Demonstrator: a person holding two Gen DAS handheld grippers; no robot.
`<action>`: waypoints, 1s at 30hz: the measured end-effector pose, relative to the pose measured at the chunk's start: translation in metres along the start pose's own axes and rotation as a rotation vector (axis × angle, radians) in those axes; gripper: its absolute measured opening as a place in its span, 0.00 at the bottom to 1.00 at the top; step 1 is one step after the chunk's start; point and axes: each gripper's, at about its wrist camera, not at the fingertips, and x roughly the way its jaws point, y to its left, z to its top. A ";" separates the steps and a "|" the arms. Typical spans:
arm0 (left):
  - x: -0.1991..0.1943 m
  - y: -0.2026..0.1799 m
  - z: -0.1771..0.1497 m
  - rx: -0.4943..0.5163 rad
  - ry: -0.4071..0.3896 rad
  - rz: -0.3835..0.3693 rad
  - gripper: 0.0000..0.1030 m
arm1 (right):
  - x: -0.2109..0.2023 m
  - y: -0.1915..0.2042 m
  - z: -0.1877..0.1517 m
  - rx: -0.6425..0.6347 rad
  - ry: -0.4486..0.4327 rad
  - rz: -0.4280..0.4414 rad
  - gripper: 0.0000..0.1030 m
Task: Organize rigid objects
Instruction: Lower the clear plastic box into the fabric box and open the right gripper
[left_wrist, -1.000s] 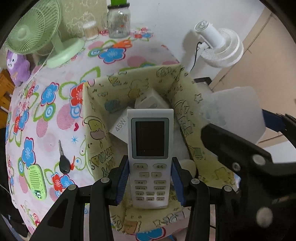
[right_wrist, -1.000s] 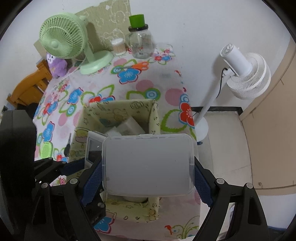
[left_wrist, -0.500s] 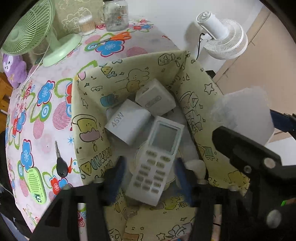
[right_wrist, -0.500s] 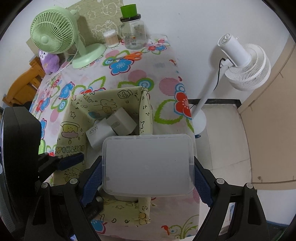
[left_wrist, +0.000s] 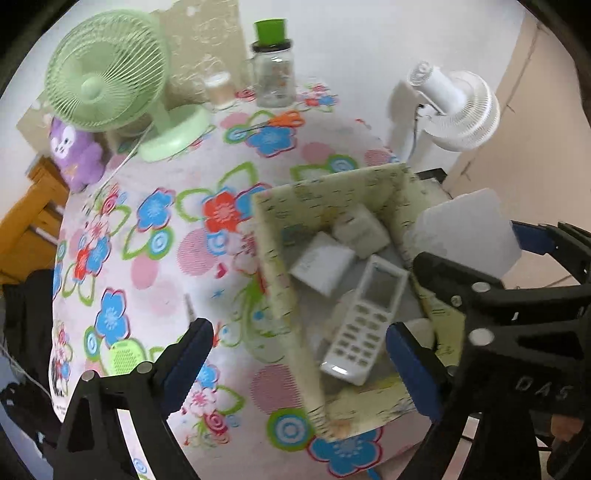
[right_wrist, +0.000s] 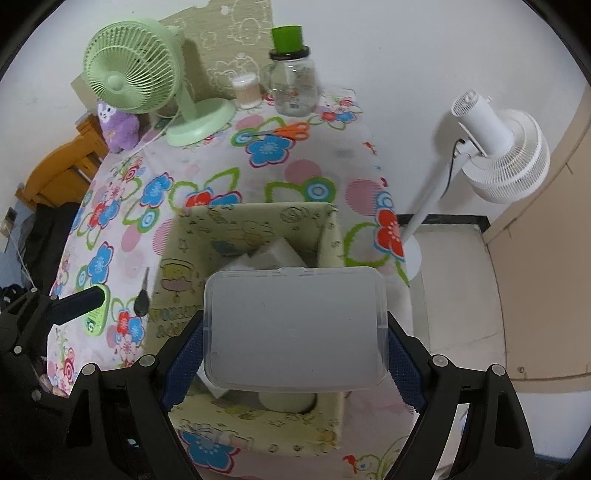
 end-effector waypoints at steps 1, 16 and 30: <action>0.001 0.005 -0.002 -0.011 0.005 0.002 0.93 | 0.001 0.004 0.000 -0.005 0.002 0.004 0.87; 0.022 0.048 -0.029 -0.013 0.071 0.013 0.93 | 0.033 0.036 -0.024 -0.004 0.117 -0.010 0.87; 0.034 0.042 -0.040 0.103 0.093 -0.006 0.93 | 0.043 0.035 -0.053 0.113 0.166 -0.048 0.88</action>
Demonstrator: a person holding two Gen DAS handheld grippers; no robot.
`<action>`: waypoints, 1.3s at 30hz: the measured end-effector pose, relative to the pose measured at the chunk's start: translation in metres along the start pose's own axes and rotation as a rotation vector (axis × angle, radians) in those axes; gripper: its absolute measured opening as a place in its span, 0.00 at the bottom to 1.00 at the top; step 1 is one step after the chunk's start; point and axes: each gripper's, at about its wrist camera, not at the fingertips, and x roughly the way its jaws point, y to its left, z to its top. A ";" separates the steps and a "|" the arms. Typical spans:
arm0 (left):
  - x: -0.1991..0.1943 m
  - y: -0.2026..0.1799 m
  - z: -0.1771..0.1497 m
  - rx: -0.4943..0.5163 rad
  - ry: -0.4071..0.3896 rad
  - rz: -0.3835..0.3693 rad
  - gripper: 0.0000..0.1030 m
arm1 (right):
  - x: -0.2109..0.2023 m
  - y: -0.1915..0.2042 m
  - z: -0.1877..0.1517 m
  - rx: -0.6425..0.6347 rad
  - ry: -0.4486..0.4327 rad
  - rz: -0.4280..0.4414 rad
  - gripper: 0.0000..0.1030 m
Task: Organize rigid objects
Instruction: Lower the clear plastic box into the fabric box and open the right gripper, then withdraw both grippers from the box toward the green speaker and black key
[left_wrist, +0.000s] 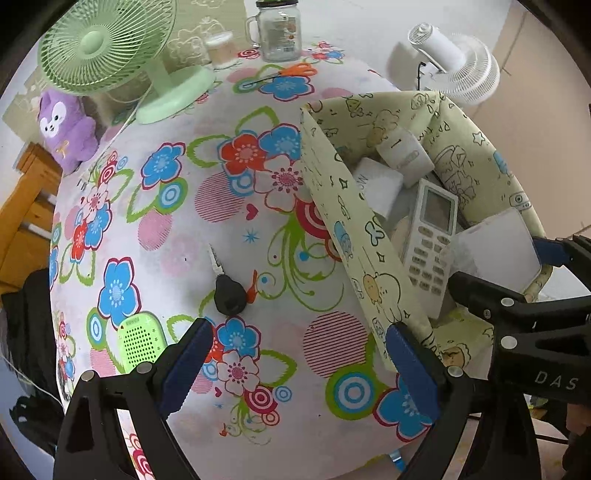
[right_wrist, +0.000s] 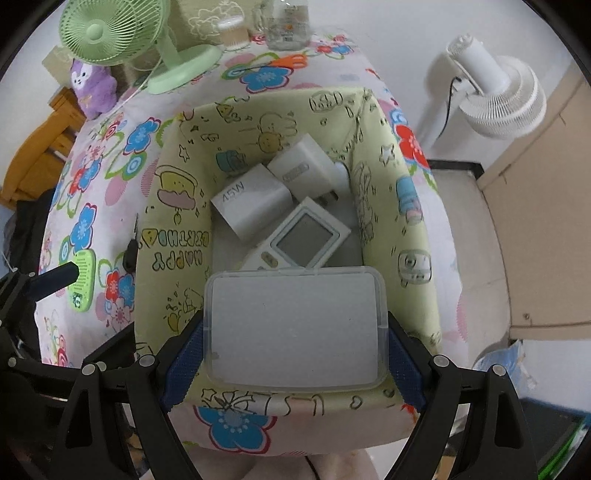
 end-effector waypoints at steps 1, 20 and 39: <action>0.001 0.000 -0.001 0.003 -0.001 -0.001 0.93 | 0.000 0.000 -0.001 0.005 0.003 0.003 0.88; -0.033 0.009 -0.001 -0.153 -0.073 0.060 0.93 | -0.036 -0.002 0.012 -0.090 -0.075 0.042 0.90; -0.070 0.041 -0.008 -0.311 -0.184 0.054 0.93 | -0.092 0.017 0.035 -0.170 -0.261 -0.021 0.90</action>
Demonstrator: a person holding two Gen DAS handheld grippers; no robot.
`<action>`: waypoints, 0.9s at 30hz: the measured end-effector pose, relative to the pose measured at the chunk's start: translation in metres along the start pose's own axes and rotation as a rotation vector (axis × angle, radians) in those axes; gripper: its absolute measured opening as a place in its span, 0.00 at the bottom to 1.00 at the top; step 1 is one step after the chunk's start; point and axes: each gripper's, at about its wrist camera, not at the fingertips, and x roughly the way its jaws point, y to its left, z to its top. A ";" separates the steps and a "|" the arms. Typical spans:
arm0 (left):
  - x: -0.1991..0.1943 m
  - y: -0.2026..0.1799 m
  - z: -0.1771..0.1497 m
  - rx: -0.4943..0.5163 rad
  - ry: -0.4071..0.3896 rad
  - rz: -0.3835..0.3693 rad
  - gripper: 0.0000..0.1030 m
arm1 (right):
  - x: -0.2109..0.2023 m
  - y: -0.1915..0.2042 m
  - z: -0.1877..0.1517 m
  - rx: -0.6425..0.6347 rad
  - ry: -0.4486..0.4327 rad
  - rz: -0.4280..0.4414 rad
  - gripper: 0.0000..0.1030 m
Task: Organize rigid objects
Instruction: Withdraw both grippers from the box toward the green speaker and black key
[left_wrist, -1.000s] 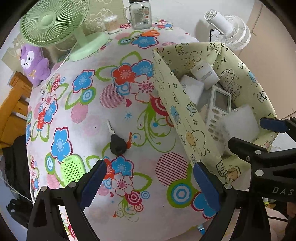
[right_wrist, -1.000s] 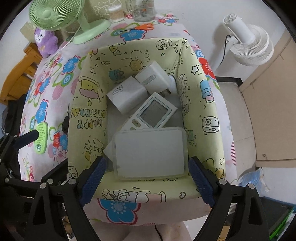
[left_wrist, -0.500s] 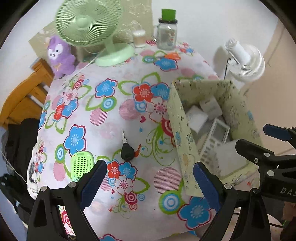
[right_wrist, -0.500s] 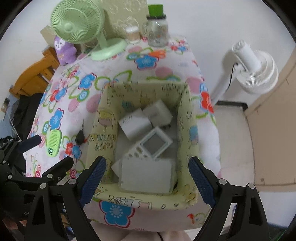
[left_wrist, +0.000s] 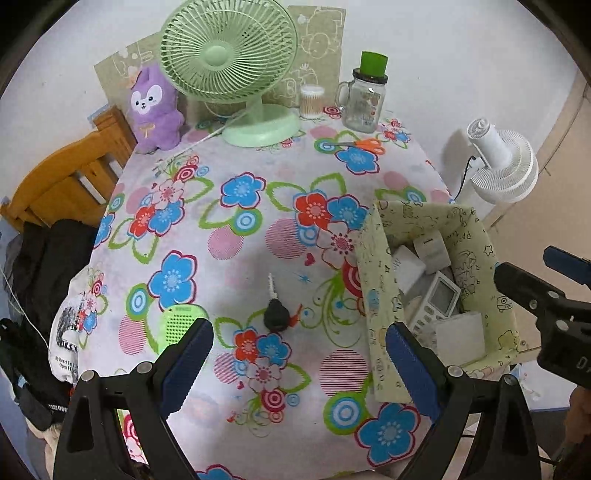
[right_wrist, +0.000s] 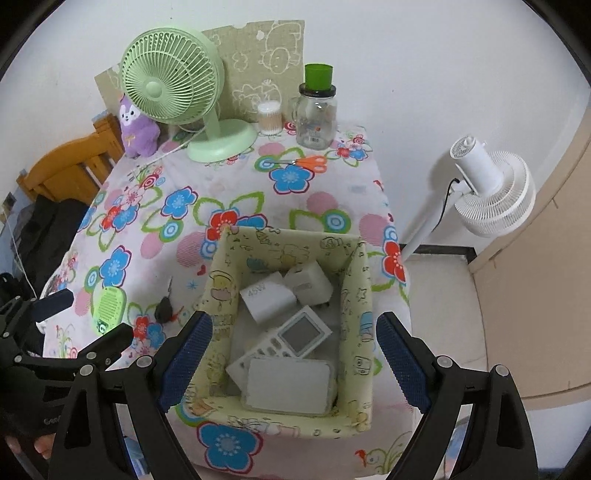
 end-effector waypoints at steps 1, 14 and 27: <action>-0.001 0.005 0.001 0.000 -0.001 -0.010 0.93 | 0.000 0.003 0.001 0.007 0.002 0.002 0.90; -0.008 0.064 0.008 0.025 0.012 -0.021 0.93 | -0.006 0.045 0.008 0.122 -0.039 -0.010 0.90; -0.012 0.117 0.000 0.064 0.011 -0.082 0.93 | -0.006 0.105 0.004 0.135 -0.031 -0.046 0.90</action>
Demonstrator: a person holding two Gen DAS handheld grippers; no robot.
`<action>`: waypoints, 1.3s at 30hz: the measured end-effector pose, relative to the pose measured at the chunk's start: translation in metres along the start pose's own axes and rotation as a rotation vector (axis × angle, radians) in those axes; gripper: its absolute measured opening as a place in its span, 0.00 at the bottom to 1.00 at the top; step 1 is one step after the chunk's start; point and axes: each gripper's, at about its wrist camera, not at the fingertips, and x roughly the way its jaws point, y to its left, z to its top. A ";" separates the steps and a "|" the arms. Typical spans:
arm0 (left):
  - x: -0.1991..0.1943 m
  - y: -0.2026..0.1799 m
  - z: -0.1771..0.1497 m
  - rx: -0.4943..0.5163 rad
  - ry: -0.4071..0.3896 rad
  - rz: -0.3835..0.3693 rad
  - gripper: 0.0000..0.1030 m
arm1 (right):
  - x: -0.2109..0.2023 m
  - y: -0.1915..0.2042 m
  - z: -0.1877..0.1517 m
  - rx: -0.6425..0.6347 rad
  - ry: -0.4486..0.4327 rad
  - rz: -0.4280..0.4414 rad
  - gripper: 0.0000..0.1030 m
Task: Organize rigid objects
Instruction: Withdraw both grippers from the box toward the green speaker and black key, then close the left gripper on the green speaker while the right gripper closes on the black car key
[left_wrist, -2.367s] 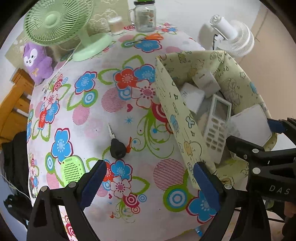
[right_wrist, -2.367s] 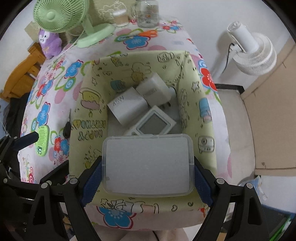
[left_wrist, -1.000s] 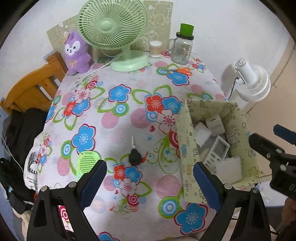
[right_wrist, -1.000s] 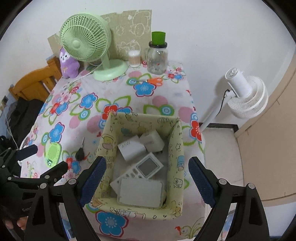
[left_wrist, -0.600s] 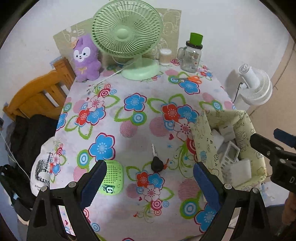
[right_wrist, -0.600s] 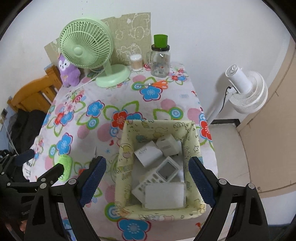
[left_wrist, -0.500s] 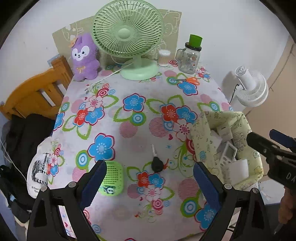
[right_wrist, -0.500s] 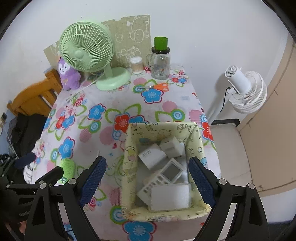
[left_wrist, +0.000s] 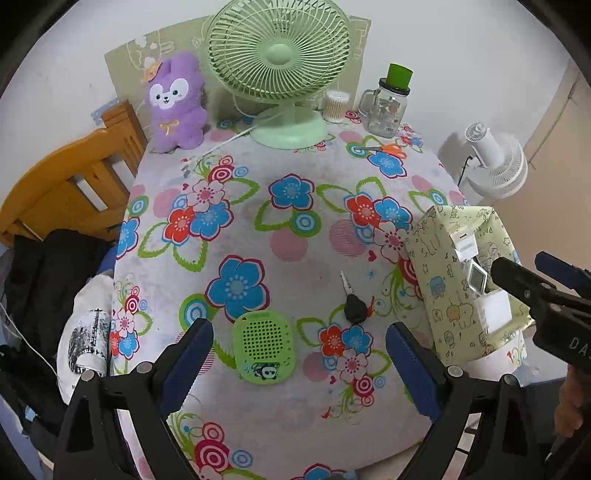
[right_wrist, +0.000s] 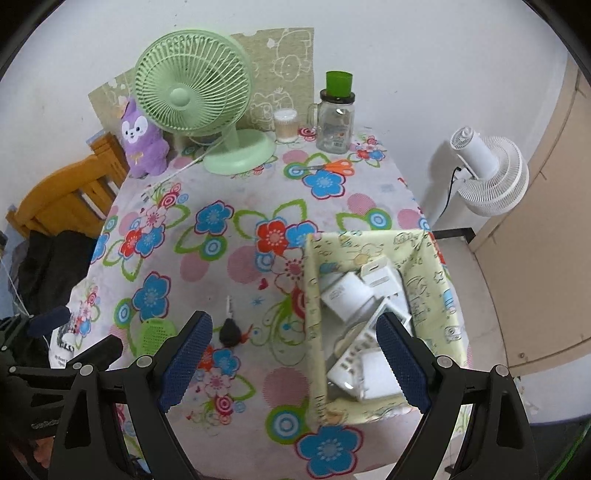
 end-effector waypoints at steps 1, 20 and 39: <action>0.000 0.003 -0.001 0.005 0.002 -0.001 0.93 | 0.000 0.004 -0.001 0.001 0.001 -0.001 0.90; 0.006 0.049 -0.004 0.093 0.024 -0.058 0.93 | -0.003 0.068 -0.011 0.028 0.012 -0.048 0.90; 0.086 0.048 -0.012 0.089 0.133 -0.042 0.92 | 0.080 0.083 -0.024 -0.011 0.132 0.053 0.85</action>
